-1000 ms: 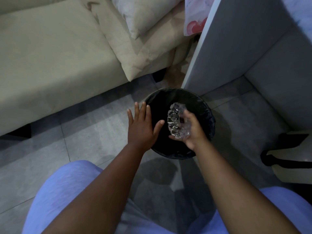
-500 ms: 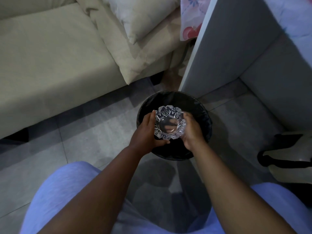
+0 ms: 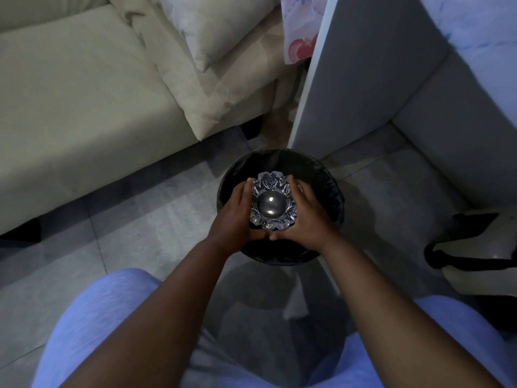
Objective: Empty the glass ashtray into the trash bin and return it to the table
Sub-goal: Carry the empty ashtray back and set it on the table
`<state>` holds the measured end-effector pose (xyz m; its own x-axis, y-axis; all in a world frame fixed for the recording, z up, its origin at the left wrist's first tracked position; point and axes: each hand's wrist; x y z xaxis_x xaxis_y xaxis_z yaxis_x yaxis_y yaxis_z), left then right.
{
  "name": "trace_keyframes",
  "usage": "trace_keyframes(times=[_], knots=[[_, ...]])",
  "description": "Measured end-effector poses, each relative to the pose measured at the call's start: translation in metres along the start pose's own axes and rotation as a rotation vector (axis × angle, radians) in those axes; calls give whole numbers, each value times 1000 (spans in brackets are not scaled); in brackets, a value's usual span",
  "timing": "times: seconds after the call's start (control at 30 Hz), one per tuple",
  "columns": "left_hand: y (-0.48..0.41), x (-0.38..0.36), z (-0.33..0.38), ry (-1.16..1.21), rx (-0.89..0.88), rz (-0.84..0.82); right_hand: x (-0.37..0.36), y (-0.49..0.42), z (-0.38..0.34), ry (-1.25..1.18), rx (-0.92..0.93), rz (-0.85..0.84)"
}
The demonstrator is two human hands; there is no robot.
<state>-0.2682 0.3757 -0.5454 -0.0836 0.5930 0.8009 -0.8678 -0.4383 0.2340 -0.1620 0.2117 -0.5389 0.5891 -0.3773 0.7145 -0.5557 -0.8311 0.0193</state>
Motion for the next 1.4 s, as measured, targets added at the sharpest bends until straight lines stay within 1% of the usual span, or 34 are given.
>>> trace_keyframes(times=[0.2,0.3,0.4,0.5,0.63,0.77,0.83,0.9,1.0,1.07,1.2,1.27,1.33,1.4], knots=[[4,17,13,-47,14,-3,8,3,-11,-18,32,55],[19,44,31,-67,35,-34,27,10,-39,-16,20,28],[42,85,62,-78,83,-83,61,21,-79,6,8,-1],[68,138,104,-82,97,-117,107,35,-126,20,-9,-13],[105,221,172,-78,81,-151,181,54,-198,-27,-48,0],[134,295,246,-84,38,-163,271,78,-265,-78,-39,27],[146,322,286,-105,10,-175,314,94,-290,-45,-32,59],[153,339,325,-110,-65,-170,353,112,-305,4,-39,105],[152,341,376,-124,-218,-182,403,147,-309,11,-104,195],[145,332,406,-140,-269,-205,427,168,-303,20,-146,244],[139,297,506,-167,-418,-358,486,228,-272,84,-313,356],[133,273,547,-174,-516,-380,510,251,-252,116,-369,402],[128,248,582,-204,-559,-396,531,273,-229,136,-425,418],[124,225,614,-221,-550,-423,549,289,-202,154,-462,407]])
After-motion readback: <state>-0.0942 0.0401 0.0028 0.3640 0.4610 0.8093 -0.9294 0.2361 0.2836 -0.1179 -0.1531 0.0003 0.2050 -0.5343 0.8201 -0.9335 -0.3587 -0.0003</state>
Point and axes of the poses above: each hand's wrist, its own y-axis away from the middle knuckle, its own x-axis out of the back of the hand, z = x × y, and after that the axes turned 15 degrees about x, right-handed
